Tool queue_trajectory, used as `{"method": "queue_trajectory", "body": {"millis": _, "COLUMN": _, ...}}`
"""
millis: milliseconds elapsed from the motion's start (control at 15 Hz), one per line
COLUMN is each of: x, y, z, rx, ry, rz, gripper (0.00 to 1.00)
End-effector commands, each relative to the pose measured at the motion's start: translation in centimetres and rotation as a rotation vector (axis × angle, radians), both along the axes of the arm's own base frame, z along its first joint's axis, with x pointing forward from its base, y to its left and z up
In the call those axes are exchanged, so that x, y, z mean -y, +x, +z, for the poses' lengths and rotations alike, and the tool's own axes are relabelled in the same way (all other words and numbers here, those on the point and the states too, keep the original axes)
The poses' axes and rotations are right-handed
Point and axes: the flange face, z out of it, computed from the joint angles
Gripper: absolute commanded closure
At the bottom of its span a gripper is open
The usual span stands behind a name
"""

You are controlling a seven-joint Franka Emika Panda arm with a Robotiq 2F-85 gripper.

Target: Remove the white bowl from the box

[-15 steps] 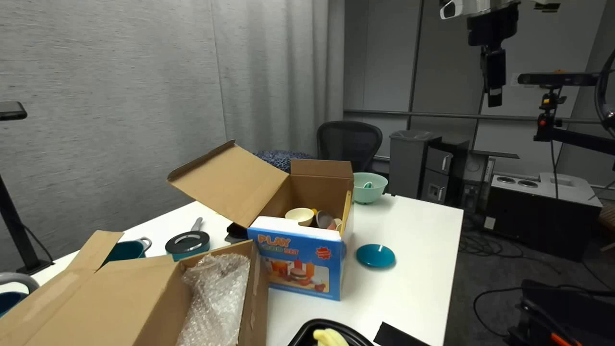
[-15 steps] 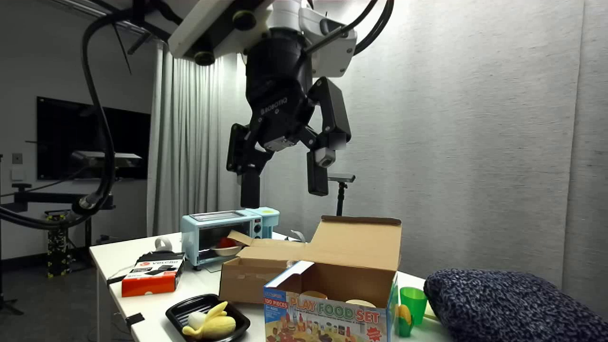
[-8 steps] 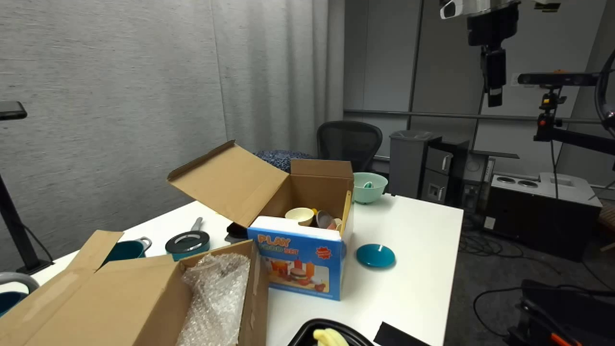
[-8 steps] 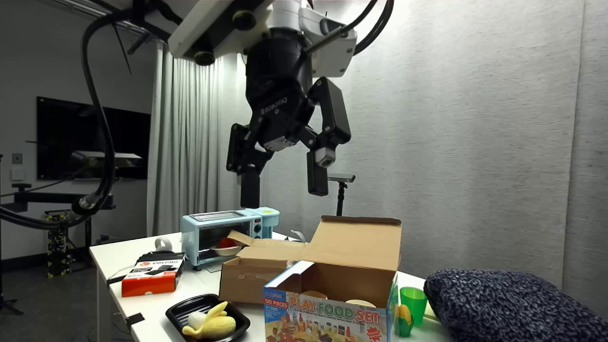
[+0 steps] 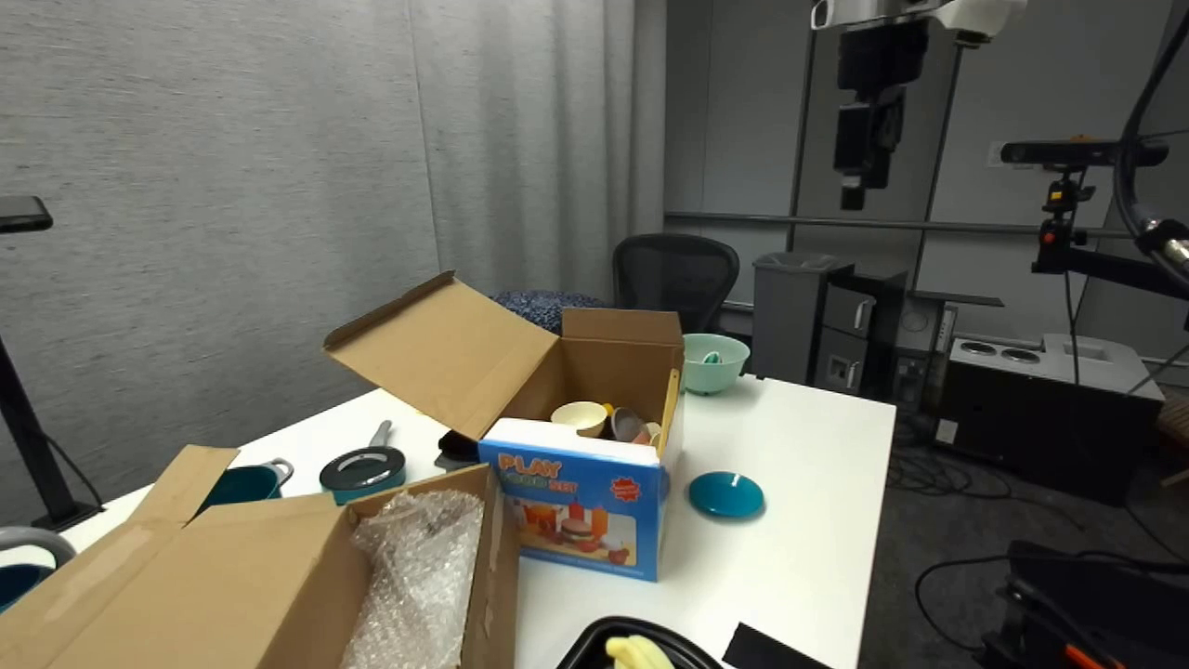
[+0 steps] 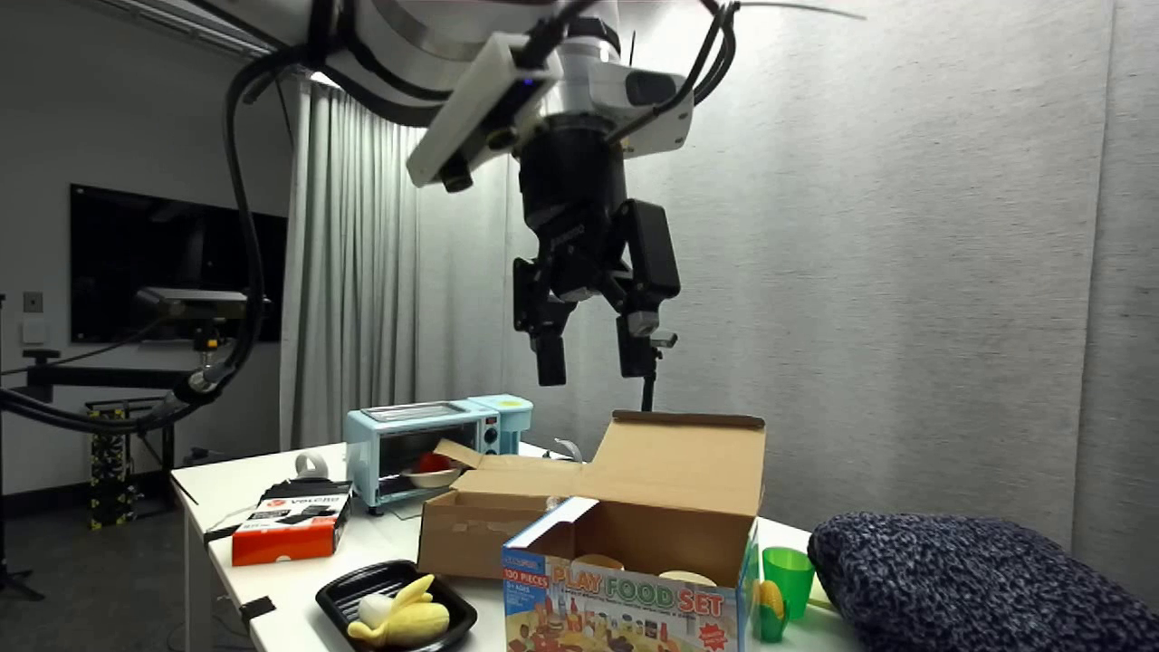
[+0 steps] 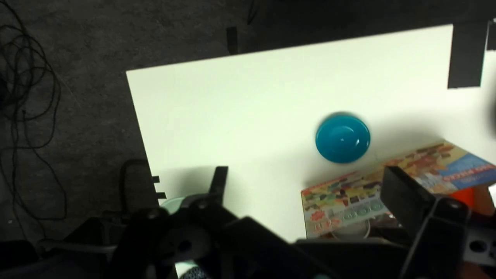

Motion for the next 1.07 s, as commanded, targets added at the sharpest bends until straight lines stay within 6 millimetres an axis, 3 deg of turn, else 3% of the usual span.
{"method": "queue_trajectory", "body": {"millis": 0, "x": -3.5, "y": 7.2, "z": -1.3, "rx": 0.091, "ry": 0.047, "rz": -0.069, "gripper": 0.00}}
{"method": "queue_trajectory", "body": {"millis": 200, "x": -6.1, "y": 12.4, "z": -4.0, "rx": 0.133, "ry": 0.013, "rz": -0.082, "gripper": 0.00}}
{"method": "queue_trajectory", "body": {"millis": 333, "x": -7.0, "y": 14.1, "z": -5.4, "rx": 0.115, "ry": 0.006, "rz": -0.092, "gripper": 0.00}}
{"method": "queue_trajectory", "body": {"millis": 400, "x": -6.9, "y": 12.0, "z": -5.2, "rx": 0.113, "ry": 0.014, "rz": -0.073, "gripper": 0.00}}
{"method": "queue_trajectory", "body": {"millis": 600, "x": -7.2, "y": 13.9, "z": -6.6, "rx": 0.099, "ry": 0.014, "rz": -0.079, "gripper": 0.00}}
{"method": "queue_trajectory", "body": {"millis": 1000, "x": -7.0, "y": 14.0, "z": -6.1, "rx": 0.109, "ry": 0.013, "rz": -0.080, "gripper": 0.00}}
